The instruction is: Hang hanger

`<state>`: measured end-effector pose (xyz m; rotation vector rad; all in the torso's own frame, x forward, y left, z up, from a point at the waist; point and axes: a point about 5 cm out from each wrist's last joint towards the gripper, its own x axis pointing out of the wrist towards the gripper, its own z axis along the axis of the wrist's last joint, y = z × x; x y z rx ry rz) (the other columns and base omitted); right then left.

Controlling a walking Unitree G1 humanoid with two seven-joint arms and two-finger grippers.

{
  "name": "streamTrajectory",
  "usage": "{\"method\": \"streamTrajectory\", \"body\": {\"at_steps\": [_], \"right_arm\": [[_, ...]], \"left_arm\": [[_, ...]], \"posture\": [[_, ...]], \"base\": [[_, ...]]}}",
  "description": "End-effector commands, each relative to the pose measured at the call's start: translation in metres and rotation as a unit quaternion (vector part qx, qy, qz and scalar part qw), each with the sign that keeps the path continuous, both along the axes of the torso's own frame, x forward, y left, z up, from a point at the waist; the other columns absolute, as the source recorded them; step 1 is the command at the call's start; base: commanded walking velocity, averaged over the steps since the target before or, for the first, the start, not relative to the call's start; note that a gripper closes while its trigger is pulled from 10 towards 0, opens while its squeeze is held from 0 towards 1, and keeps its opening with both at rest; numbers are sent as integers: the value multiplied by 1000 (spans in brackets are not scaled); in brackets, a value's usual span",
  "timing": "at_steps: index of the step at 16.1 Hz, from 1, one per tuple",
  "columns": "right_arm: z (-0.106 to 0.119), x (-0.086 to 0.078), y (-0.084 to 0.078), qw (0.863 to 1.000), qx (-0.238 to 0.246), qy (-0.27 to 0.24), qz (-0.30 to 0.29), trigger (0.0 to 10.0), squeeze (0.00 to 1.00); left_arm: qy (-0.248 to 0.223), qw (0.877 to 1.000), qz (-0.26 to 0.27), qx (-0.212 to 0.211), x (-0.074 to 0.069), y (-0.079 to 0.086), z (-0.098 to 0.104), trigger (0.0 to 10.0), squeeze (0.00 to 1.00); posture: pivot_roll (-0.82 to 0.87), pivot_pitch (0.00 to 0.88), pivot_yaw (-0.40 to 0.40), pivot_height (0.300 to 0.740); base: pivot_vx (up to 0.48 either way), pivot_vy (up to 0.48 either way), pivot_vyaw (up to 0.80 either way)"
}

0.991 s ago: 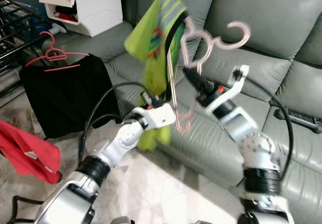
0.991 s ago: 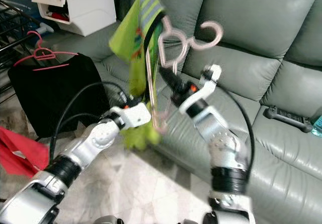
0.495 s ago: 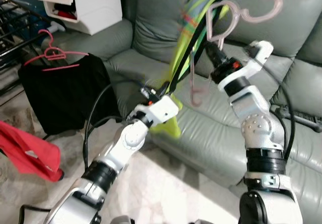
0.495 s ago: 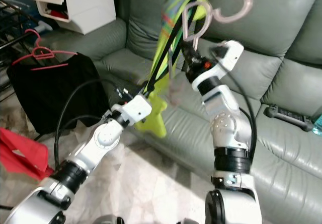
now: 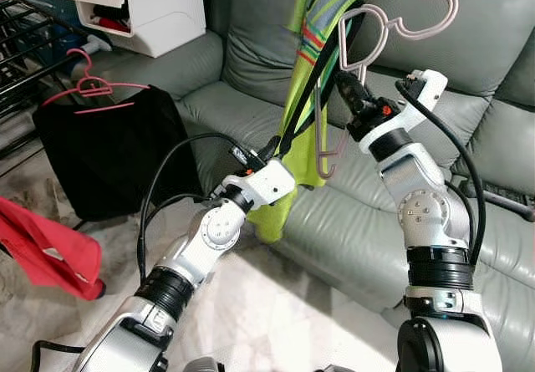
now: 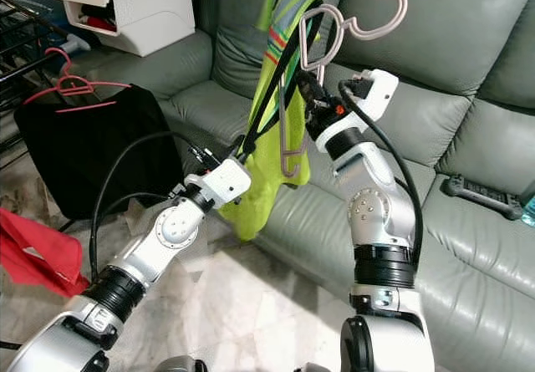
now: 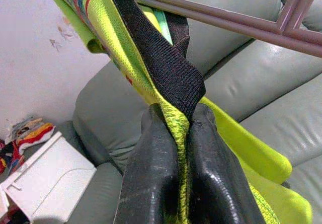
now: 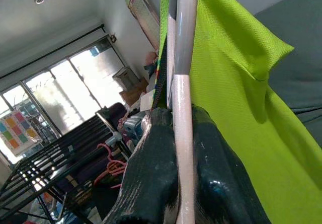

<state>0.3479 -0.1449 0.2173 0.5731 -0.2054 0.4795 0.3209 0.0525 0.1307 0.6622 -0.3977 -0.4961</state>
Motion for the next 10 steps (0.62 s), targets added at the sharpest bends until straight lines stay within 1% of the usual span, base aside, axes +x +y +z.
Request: {"method": "streamTrajectory", "body": {"at_steps": [1, 7, 8, 9, 10], "right_arm": [[16, -1, -5, 999, 5, -41, -13, 10000, 0], [16, -1, -5, 999, 5, -41, -13, 10000, 0], [-48, -14, -13, 957, -263, -29, -121, 10000, 0], [-64, -21, -13, 938, -316, -31, -135, 10000, 0], [-72, -25, -12, 930, -339, -33, -140, 10000, 0]], "left_arm": [[13, 1000, 4, 10, 0, 5, -6, 10000, 0], [13, 1000, 4, 10, 0, 5, -6, 10000, 0], [81, 994, 73, -32, -3, 27, -32, 10000, 0], [99, 990, 93, -43, -4, 33, -39, 10000, 0], [112, 987, 102, -52, -6, 37, -44, 10000, 0]], "posture": [[-62, 0, 31, 740], [-62, 0, 31, 740], [-59, 0, 21, 740], [-59, 0, 21, 740], [-61, 0, 21, 740]], "base": [[0, 0, 0], [0, 0, 0], [0, 0, 0], [0, 0, 0], [0, 0, 0]]}}
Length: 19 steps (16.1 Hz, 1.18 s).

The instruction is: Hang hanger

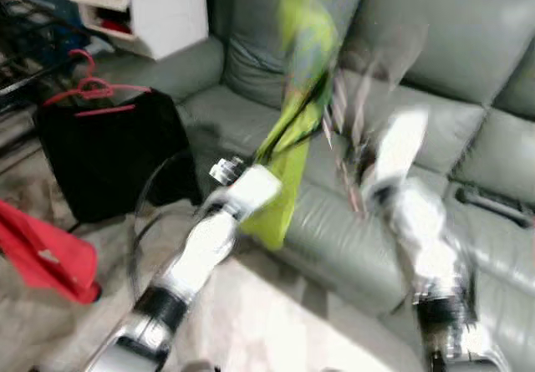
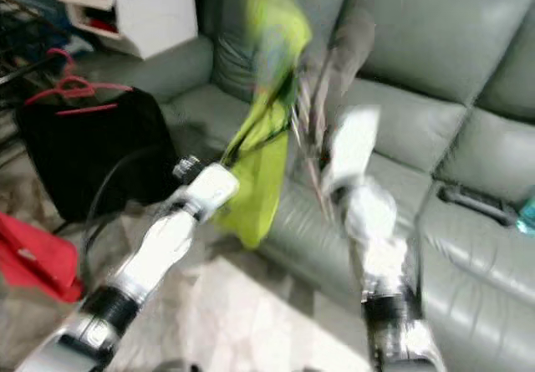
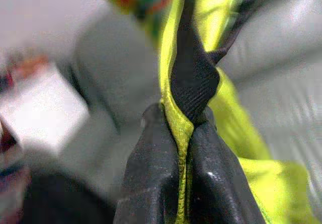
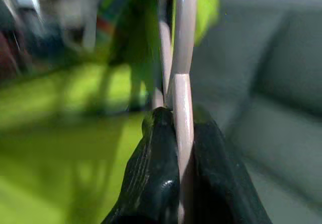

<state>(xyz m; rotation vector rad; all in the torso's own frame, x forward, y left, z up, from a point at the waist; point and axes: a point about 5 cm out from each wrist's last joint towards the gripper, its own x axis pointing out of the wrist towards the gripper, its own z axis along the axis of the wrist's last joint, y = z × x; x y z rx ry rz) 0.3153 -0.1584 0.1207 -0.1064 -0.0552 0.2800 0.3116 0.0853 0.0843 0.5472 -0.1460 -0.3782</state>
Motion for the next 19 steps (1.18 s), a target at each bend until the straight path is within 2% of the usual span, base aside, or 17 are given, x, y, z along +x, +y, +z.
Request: {"method": "streamTrajectory", "body": {"at_steps": [1, 5, 8, 9, 10, 11, 13, 16, 17, 18, 19], "right_arm": [[25, 9, 4, 998, -19, -62, -3, 10000, 0], [33, 17, 11, 995, -24, -97, -3, 10000, 0], [48, 30, 17, 992, 23, -119, -27, 10000, 0], [61, 40, 21, 989, 79, -124, -34, 10000, 0], [67, 44, 25, 987, 98, -127, -31, 10000, 0], [73, 46, 30, 985, 106, -134, -21, 10000, 0], [78, 47, 39, 983, 111, -143, 3, 10000, 0], [83, 39, 53, 978, 122, -160, 55, 10000, 0], [83, 38, 54, 978, 116, -163, 62, 10000, 0], [82, 34, 54, 978, 92, -167, 79, 10000, 0], [73, 26, 48, 979, 43, -162, 115, 10000, 0]], "left_arm": [[9, 1000, 0, -9, -1, 0, -1, 10000, 0], [14, 998, -52, -9, -9, -15, -3, 10000, 0], [20, 994, -107, -21, -18, -29, -3, 10000, 0], [23, 990, -141, -23, -24, -39, -3, 10000, 0], [34, 987, -153, -29, -26, -42, -5, 10000, 349], [47, 985, -160, -34, -28, -44, -8, 10000, 1000], [67, 983, -168, -33, -30, -46, -12, 10000, 1000], [86, 980, -177, -9, -32, -44, -20, 10000, 1000], [90, 980, -179, -8, -32, -43, -20, 10000, 1000], [95, 980, -177, -7, -33, -39, -20, 10000, 1000], [93, 982, -165, 3, -31, -27, -19, 10000, 1000]], "posture": [[-61, 0, 21, 740], [-58, 0, 13, 740], [-58, 0, 16, 740], [-57, 0, 17, 740], [-55, 0, 17, 740], [-52, 0, 14, 740], [-51, 0, 10, 740], [-51, 0, 9, 740], [-51, 0, 9, 740], [-54, 0, 12, 740], [-52, 0, 11, 740]], "base": [[0, 0, 0], [0, 0, 0], [0, 0, 0], [0, 0, 0], [0, 0, 0], [0, 0, 0], [0, 0, 0], [0, 0, 0], [0, 0, 0], [0, 0, 0], [0, 0, 0]]}}
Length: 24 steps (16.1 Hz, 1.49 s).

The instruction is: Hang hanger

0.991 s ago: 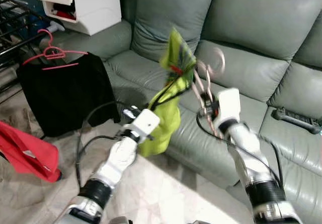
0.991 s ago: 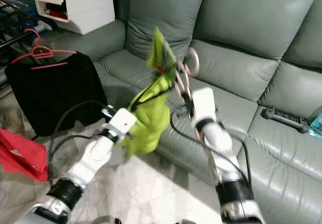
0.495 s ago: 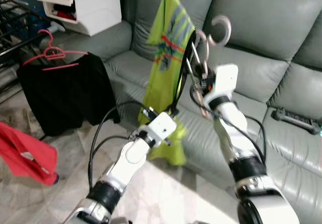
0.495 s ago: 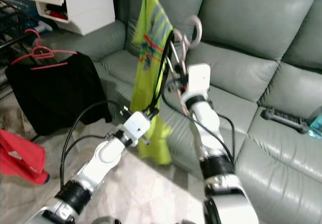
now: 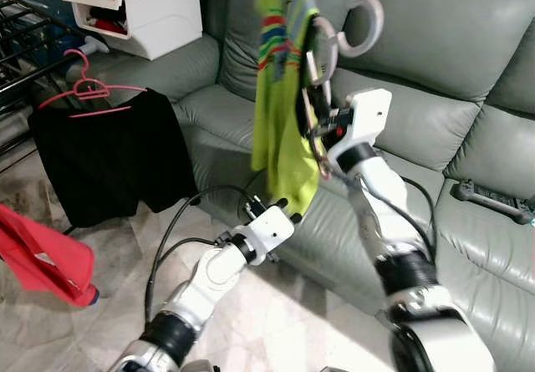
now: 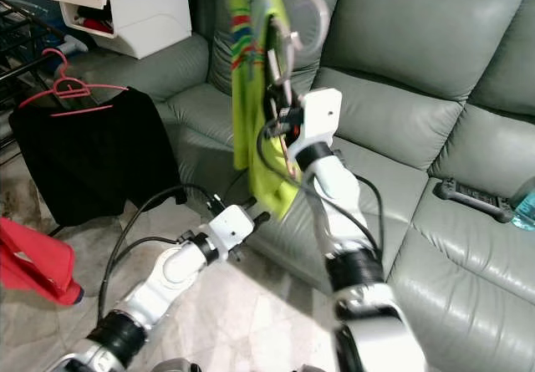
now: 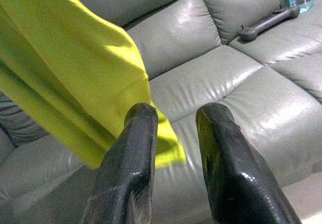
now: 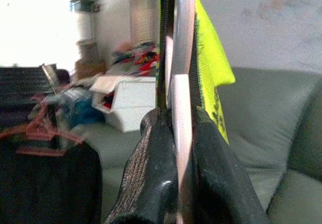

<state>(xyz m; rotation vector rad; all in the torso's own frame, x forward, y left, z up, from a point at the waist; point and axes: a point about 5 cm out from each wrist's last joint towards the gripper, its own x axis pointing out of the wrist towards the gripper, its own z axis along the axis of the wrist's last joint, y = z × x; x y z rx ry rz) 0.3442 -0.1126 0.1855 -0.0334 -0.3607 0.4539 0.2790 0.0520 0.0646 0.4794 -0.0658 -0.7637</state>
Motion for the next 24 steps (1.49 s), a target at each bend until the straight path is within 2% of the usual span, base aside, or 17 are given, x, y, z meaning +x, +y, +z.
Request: {"method": "streamTrajectory", "body": {"at_steps": [1, 3, 4, 8, 9, 11, 12, 15, 17, 20, 24], "right_arm": [[-1, -9, -10, 999, -41, -20, 20, 10000, 0], [-23, -23, -42, 996, -86, 21, 34, 10000, 0], [-28, -27, -50, 994, -101, 30, 40, 10000, 0], [-31, -29, -54, 992, -111, 35, 43, 10000, 0], [-59, -56, -85, 973, -161, 117, 113, 10000, 0], [-72, -71, -97, 955, -185, 166, 164, 10000, 0], [-77, -74, -97, 947, -197, 179, 182, 10000, 0], [-82, -77, -93, 935, -224, 183, 203, 10000, 0], [-81, -79, -92, 927, -236, 183, 226, 10000, 0], [-81, -76, -89, 904, -279, 180, 269, 10000, 0], [-80, -73, -85, 884, -315, 171, 299, 10000, 0]], "left_arm": [[-5, 1000, 18, 17, 2, 18, 1, 10000, 1000], [-27, 998, 36, 42, 5, 44, 5, 10000, 1000], [-33, 998, 40, 47, 6, 51, 7, 10000, 1000], [-36, 997, 42, 49, 7, 54, 8, 10000, 1000], [-104, 990, 13, 99, 15, 79, 29, 10000, 1000], [-142, 980, -25, 138, 16, 90, 42, 10000, 1000], [-147, 977, -40, 152, 18, 95, 48, 10000, 1000], [-151, 973, -28, 173, 24, 108, 52, 10000, 1000], [-152, 970, -46, 183, 21, 108, 49, 10000, 1000], [-144, 963, -93, 209, 15, 107, 40, 10000, 1000], [-143, 957, -116, 223, 16, 104, 40, 10000, 1000]], "posture": [[-50, 0, 10, 740], [-50, 0, 10, 740], [-49, 0, 10, 740], [-49, 0, 10, 740], [-57, 0, 25, 740], [-58, 0, 31, 740], [-60, 0, 35, 740], [-59, 0, 34, 740], [-56, 0, 27, 740], [-55, 0, 25, 740], [-58, 0, 22, 740]], "base": [[0, 0, 0], [0, 0, 0], [0, 0, 0], [0, 0, 0], [0, 0, 0], [0, 0, 0], [0, 0, 0], [0, 0, 0], [0, 0, 0], [0, 0, 0], [0, 0, 0]]}}
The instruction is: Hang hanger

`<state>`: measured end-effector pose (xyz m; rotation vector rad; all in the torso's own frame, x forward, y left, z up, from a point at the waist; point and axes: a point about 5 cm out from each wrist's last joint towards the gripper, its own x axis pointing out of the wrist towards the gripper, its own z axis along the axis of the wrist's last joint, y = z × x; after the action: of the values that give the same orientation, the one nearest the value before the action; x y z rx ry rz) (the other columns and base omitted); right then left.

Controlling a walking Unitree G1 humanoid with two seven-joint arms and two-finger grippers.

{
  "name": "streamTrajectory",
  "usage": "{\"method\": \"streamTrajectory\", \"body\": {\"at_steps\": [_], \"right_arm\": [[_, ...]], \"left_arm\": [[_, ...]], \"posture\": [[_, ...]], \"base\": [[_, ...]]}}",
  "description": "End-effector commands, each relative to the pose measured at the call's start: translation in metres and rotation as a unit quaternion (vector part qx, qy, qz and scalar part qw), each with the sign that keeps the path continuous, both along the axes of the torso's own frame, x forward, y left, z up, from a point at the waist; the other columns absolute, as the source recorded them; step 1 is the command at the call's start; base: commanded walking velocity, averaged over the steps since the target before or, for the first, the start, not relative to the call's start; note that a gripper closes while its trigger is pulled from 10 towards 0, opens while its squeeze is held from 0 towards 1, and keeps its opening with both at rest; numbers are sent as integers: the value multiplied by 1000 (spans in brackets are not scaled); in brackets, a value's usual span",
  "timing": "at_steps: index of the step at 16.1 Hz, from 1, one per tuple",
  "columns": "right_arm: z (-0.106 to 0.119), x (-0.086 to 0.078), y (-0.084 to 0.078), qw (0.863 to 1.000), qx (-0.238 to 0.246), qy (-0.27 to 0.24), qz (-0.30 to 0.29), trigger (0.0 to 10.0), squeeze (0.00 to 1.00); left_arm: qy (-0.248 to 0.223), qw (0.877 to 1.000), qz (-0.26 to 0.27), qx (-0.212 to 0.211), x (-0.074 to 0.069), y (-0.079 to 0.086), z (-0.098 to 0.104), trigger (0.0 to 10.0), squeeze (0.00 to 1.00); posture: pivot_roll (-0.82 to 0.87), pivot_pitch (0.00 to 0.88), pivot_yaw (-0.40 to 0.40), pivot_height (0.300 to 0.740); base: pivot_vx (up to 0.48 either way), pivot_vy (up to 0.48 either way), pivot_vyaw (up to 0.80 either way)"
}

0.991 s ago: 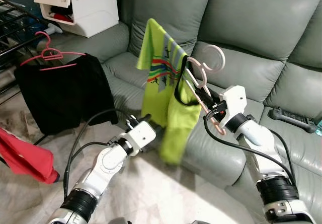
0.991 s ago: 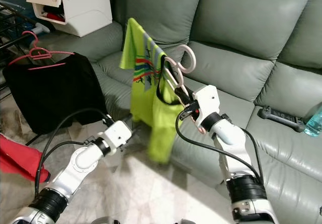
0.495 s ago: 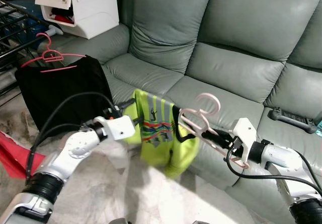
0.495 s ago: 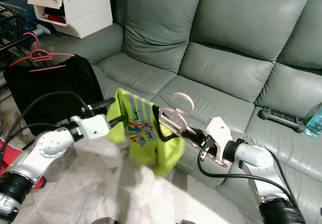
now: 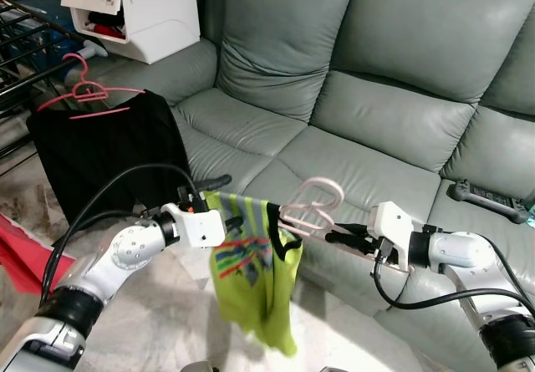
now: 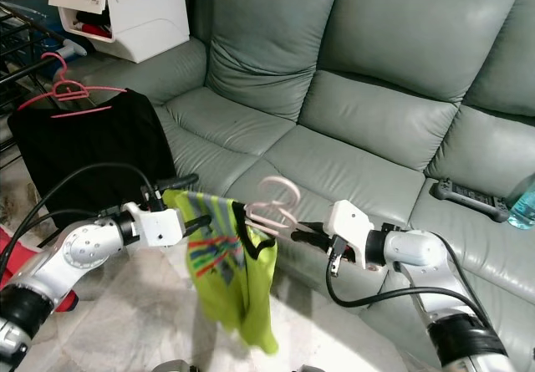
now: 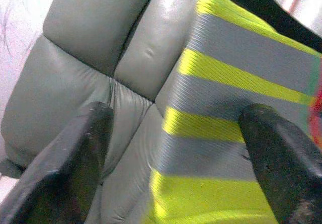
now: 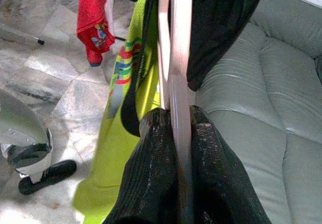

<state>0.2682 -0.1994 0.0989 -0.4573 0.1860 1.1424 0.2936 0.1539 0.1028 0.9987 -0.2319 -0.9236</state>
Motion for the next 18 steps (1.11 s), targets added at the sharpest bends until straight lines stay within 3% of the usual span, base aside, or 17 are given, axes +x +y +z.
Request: {"method": "streamTrajectory", "body": {"at_steps": [1, 4, 5, 12, 18], "right_arm": [[8, 3, 3, 999, -11, -16, 34, 10000, 0], [8, 4, 5, 997, -30, -17, 69, 10000, 0], [7, 3, 5, 996, -42, -22, 79, 10000, 0], [4, 13, 10, 989, -79, -89, 88, 10000, 0], [1, 18, 23, 986, -75, -122, 89, 10000, 0]], "left_arm": [[7, 999, -27, 35, 0, 3, -1, 10000, 0], [34, 995, -58, 75, -1, 9, -8, 10000, 0], [48, 993, -63, 90, -1, 13, -11, 0, 0], [119, 980, -48, 155, 10, 32, -21, 0, 0], [150, 976, -54, 149, 12, 25, -26, 0, 0]], "posture": [[-54, 0, 20, 740], [-54, 0, 23, 740], [-55, 0, 26, 740], [-50, 0, 30, 740], [-55, 0, 31, 740]], "base": [[0, 0, 0], [0, 0, 0], [0, 0, 0], [0, 0, 0], [0, 0, 0]]}}
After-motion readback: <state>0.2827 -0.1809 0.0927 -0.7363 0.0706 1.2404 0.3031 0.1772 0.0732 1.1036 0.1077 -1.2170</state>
